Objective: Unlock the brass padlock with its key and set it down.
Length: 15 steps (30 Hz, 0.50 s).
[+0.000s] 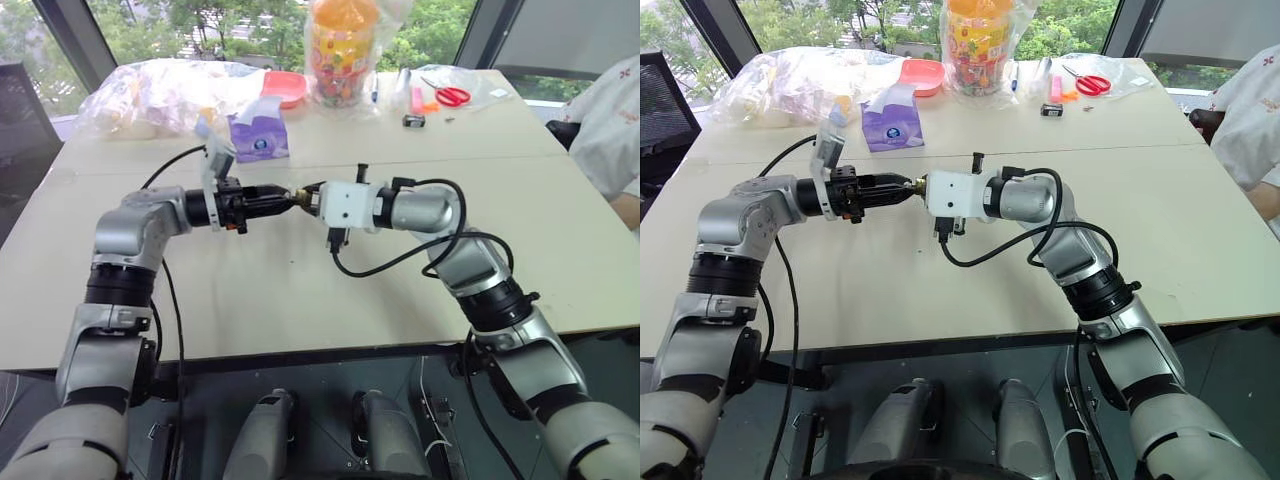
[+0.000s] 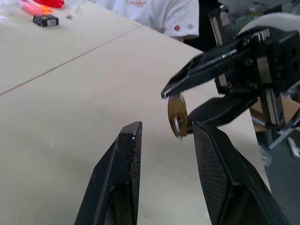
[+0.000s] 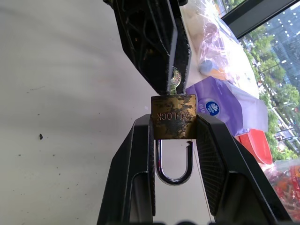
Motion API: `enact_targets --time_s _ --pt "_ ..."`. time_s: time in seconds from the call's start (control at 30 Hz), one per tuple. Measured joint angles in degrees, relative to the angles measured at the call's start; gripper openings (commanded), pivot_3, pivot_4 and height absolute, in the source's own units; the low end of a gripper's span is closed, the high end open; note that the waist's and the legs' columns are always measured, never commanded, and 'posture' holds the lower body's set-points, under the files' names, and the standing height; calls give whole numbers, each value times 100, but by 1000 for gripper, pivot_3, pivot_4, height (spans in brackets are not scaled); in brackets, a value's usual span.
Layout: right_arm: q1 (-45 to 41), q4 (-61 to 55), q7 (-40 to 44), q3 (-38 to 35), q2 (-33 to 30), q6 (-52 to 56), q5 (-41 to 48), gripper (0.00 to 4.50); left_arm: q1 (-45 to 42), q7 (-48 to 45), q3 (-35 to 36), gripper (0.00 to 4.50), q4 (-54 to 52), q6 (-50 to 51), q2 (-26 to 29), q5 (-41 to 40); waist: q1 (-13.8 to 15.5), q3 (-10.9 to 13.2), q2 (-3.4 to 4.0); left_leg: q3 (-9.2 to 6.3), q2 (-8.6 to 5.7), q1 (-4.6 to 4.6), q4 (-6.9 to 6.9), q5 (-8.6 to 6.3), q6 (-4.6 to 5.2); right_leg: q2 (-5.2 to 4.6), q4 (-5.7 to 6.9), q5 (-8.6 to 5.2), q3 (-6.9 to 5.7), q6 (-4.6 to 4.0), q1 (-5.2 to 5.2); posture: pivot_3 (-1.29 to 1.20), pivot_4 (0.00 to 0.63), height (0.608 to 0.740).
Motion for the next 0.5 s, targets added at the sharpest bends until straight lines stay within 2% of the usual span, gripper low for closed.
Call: enact_targets --time_s 0.27,0.37,0.43,0.5 --pt "-1 -6 -1 20 44 0 -15 712 -77 20 -7 1699 192 -26 -204 25 -3 0 0 0 0 0 -1 0 0 0 0 0 0 0 0 0 150 740" --pt "0 -10 -3 21 49 8 -22 712 -155 -11 -13 906 312 -31 -284 50 8 0 0 0 0 0 0 0 0 0 0 0 0 0 0 0 150 740" --pt "0 -17 -35 20 41 19 -60 712 -190 -78 -20 38 350 -29 -356 50 6 0 0 1 -2 0 0 0 0 -1 -1 0 0 0 1 0 150 740" --pt "0 -39 -36 26 29 32 -76 712 -191 -92 -15 38 362 -30 -371 49 -3 0 0 1 -1 0 0 0 0 -1 0 0 0 0 -1 0 150 740"
